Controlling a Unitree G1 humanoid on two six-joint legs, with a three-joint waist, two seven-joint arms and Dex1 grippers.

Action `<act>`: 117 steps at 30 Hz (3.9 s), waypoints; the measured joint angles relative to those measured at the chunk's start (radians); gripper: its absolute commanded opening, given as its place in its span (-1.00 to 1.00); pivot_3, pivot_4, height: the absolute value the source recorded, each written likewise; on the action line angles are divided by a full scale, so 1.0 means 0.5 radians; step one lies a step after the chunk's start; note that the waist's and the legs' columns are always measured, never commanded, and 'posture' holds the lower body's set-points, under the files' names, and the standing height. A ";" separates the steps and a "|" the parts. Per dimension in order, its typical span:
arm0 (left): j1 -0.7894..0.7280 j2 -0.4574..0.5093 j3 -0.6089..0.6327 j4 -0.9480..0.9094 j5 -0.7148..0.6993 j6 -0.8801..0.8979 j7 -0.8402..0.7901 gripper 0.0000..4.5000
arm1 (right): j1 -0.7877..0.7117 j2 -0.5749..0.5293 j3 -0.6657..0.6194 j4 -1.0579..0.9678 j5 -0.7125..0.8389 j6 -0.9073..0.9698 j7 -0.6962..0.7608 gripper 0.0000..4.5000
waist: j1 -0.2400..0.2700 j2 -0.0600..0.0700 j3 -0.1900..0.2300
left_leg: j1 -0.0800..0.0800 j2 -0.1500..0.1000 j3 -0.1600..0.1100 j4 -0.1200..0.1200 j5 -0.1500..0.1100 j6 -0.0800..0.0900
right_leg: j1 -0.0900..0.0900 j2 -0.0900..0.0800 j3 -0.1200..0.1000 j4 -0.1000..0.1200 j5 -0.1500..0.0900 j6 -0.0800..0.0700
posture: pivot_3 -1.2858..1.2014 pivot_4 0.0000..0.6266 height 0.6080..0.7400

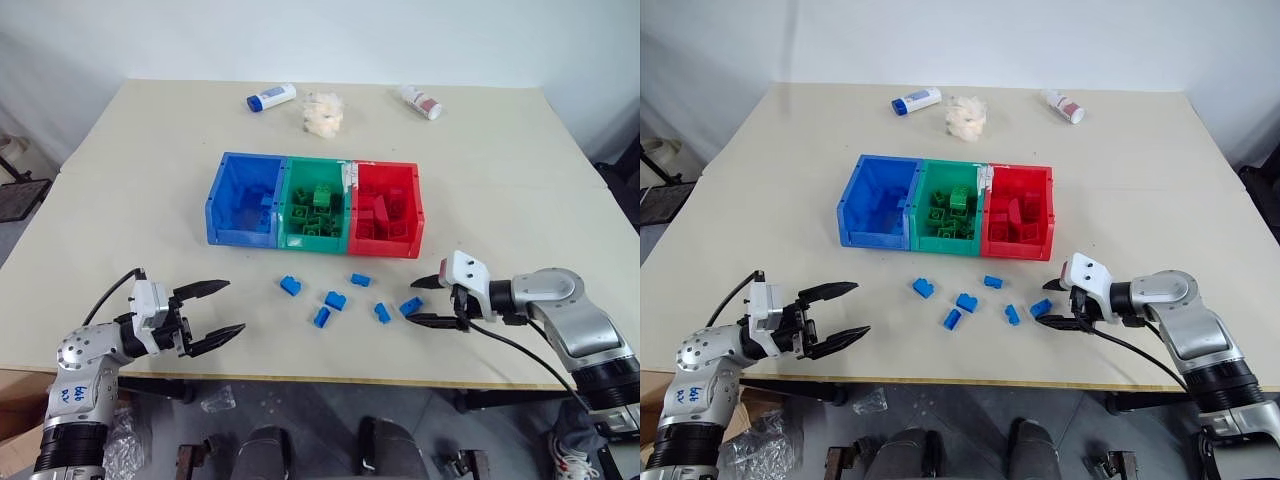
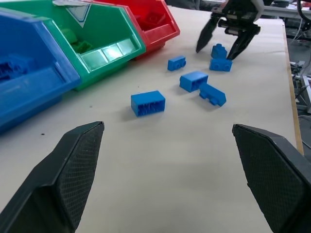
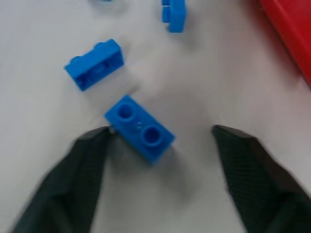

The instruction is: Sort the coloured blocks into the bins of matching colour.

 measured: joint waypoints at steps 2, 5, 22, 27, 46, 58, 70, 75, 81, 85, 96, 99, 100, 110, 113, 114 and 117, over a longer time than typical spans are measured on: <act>0.007 -0.011 0.000 -0.001 0.000 0.000 0.013 1.00 | 0.006 0.011 -0.004 -0.001 0.001 -0.006 0.000 -0.13 | 0.000 0.000 0.000 | 0.000 0.000 0.000 0.000 0.000 0.000 | 0.000 0.000 0.000 0.000 0.000 0.000 | 0.03 -0.52 1.00; 0.003 -0.038 -0.003 0.000 0.000 -0.008 0.014 1.00 | 0.046 0.029 -0.019 -0.041 0.019 0.000 -0.012 -0.64 | 0.001 0.000 0.000 | 0.000 0.000 0.000 0.000 0.000 0.000 | 0.000 0.000 0.000 0.000 0.000 0.000 | 0.03 -0.52 1.00; -0.141 -0.090 -0.084 0.123 0.010 -0.089 -0.014 1.00 | -0.248 0.508 -0.086 -0.399 0.213 0.422 -0.449 -0.80 | -0.023 0.000 0.000 | -0.001 0.002 0.002 0.000 0.000 -0.001 | -0.005 0.002 0.004 0.005 0.000 -0.001 | 0.03 -0.52 1.00; -0.202 -0.111 -0.103 0.189 0.018 -0.109 -0.018 1.00 | -0.565 0.870 0.079 -0.159 0.107 0.414 -0.630 -0.80 | -0.049 0.000 0.000 | -0.001 0.001 0.003 -0.001 0.000 -0.001 | -0.005 0.002 0.004 0.005 0.000 -0.001 | 0.03 -0.52 1.00; -0.281 -0.125 -0.110 0.234 0.044 -0.146 0.013 1.00 | -1.169 1.633 0.106 1.120 -0.184 -0.470 -0.926 0.99 | -0.100 -0.001 -0.001 | -0.002 0.002 0.007 -0.004 0.000 -0.002 | -0.010 0.004 0.011 0.005 0.000 -0.001 | 0.03 -0.52 1.00; -0.382 -0.128 -0.124 0.388 0.050 -0.189 -0.048 1.00 | -0.278 0.756 0.055 -0.033 0.027 -0.101 -0.325 0.99 | -0.078 -0.002 -0.001 | 0.000 0.002 0.012 -0.003 -0.002 -0.001 | -0.010 0.004 0.015 0.003 0.001 0.000 | 0.03 -0.52 1.00; -0.432 -0.121 -0.141 0.504 0.054 -0.224 -0.147 1.00 | 0.616 -0.021 -0.489 -0.685 0.328 0.292 -0.155 0.99 | -0.046 -0.003 0.000 | 0.001 0.003 0.013 0.001 -0.005 0.001 | -0.008 0.004 0.017 0.001 0.001 0.001 | 0.03 -0.52 1.00; -0.438 -0.121 -0.141 0.505 0.054 -0.225 -0.185 1.00 | 0.642 -0.041 -0.504 -0.743 0.347 0.318 -0.162 0.99 | -0.044 -0.003 0.000 | 0.003 0.004 0.014 0.000 -0.005 0.001 | -0.008 0.005 0.018 0.001 0.001 0.000 | 0.03 -0.52 1.00; -0.420 -0.112 -0.146 0.477 0.035 -0.219 -0.286 1.00 | 0.436 0.103 -0.219 -0.688 0.248 0.339 -0.255 0.99 | -0.046 -0.004 0.000 | 0.002 0.005 0.014 0.000 -0.005 0.001 | -0.008 0.005 0.018 0.001 0.002 0.000 | 0.03 -0.52 1.00; -0.345 -0.111 -0.143 0.386 0.006 -0.195 -0.316 1.00 | 0.298 0.274 -0.027 -0.552 0.135 0.338 -0.347 0.99 | -0.046 -0.004 0.000 | 0.002 0.004 0.015 0.001 -0.005 0.001 | -0.008 0.005 0.018 0.001 0.002 0.001 | 0.03 -0.52 1.00; -0.118 -0.093 -0.086 0.132 -0.008 -0.125 -0.237 1.00 | 0.179 0.363 0.090 -0.492 0.054 0.364 -0.386 -0.49 | -0.044 -0.004 0.000 | 0.002 0.005 0.014 0.001 -0.006 0.001 | -0.008 0.005 0.018 0.001 0.002 0.001 | 0.03 -0.52 1.00; -0.075 -0.093 -0.079 0.088 -0.019 -0.115 -0.217 1.00 | 0.180 0.351 0.083 -0.508 0.062 0.381 -0.377 -0.52 | -0.044 -0.004 0.000 | 0.002 0.005 0.014 0.001 -0.006 0.001 | -0.008 0.005 0.018 0.001 0.002 0.001 | 0.03 -0.52 1.00; -0.060 -0.093 -0.075 0.080 -0.025 -0.115 -0.211 1.00 | 0.180 0.347 0.082 -0.511 0.064 0.384 -0.372 -0.52 | -0.045 -0.004 0.000 | 0.002 0.005 0.014 0.001 -0.006 0.001 | -0.008 0.005 0.018 0.001 0.002 0.001 | 0.03 -0.52 1.00; -0.055 -0.096 -0.075 0.081 -0.034 -0.118 -0.181 1.00 | -0.333 0.702 0.094 -0.364 0.154 0.409 -0.459 -0.52 | -0.056 -0.004 0.000 | 0.003 0.010 0.017 0.001 -0.005 -0.001 | -0.011 0.010 0.019 0.004 0.002 -0.002 | 0.03 -0.52 1.00; -0.082 -0.102 -0.078 0.091 -0.034 -0.120 -0.179 1.00 | -0.633 0.958 0.175 -0.034 0.067 0.281 -0.517 -0.52 | -0.060 -0.004 0.000 | 0.002 0.011 0.018 0.000 -0.005 -0.001 | -0.012 0.011 0.020 0.004 0.002 -0.002 | 0.03 -0.52 1.00; -0.091 -0.104 -0.078 0.096 -0.034 -0.121 -0.178 1.00 | -0.728 1.046 0.204 0.103 0.030 0.220 -0.535 -0.52 | -0.061 -0.004 0.000 | 0.002 0.011 0.019 0.000 -0.005 -0.001 | -0.012 0.011 0.020 0.004 0.002 -0.002 | 0.03 -0.52 1.00; -0.102 -0.108 -0.073 0.106 -0.033 -0.127 -0.169 1.00 | -0.983 1.288 0.222 0.522 -0.052 0.011 -0.626 -0.37 | -0.067 -0.003 0.000 | 0.001 0.010 0.022 0.000 -0.005 -0.001 | -0.014 0.011 0.022 0.004 0.003 -0.002 | 0.03 -0.52 1.00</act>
